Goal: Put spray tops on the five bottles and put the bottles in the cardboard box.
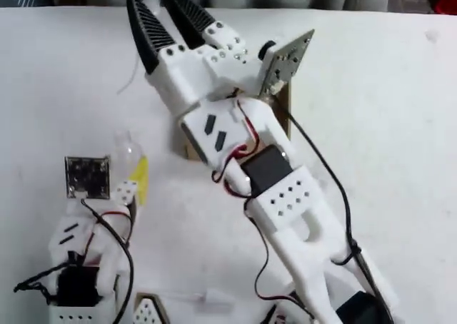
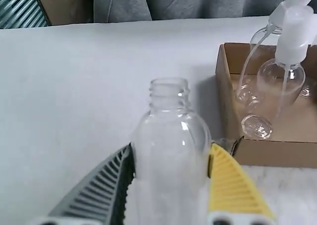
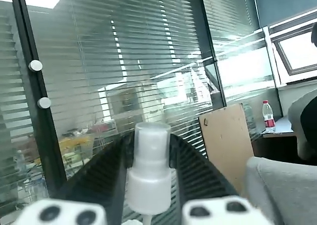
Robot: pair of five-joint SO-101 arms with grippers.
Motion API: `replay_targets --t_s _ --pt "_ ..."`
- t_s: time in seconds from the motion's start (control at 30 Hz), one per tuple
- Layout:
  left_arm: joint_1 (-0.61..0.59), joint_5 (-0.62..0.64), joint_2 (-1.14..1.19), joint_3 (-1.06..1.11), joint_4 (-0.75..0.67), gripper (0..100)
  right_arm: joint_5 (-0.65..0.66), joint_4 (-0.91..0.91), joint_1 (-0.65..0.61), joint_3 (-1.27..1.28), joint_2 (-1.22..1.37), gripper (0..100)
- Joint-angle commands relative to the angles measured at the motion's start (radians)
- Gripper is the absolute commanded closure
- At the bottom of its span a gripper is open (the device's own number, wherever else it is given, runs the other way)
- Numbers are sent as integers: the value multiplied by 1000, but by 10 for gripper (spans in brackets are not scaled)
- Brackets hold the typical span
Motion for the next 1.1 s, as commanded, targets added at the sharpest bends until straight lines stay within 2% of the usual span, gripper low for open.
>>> replay_targets --t_s 0.0,0.23,0.67,0.9,1.07 --pt "7 6 -16 -8 -38 980 12 -16 4 -12 10 982" --pt "7 6 -16 -8 -38 980 89 -21 1 -46 113 982" --pt "7 5 -16 -6 -38 980 94 -13 -31 -61 131 982" --pt "7 5 -16 -6 -38 980 94 217 -31 -172 131 982" --pt "7 5 -16 -6 -38 980 92 268 -38 -199 131 982"
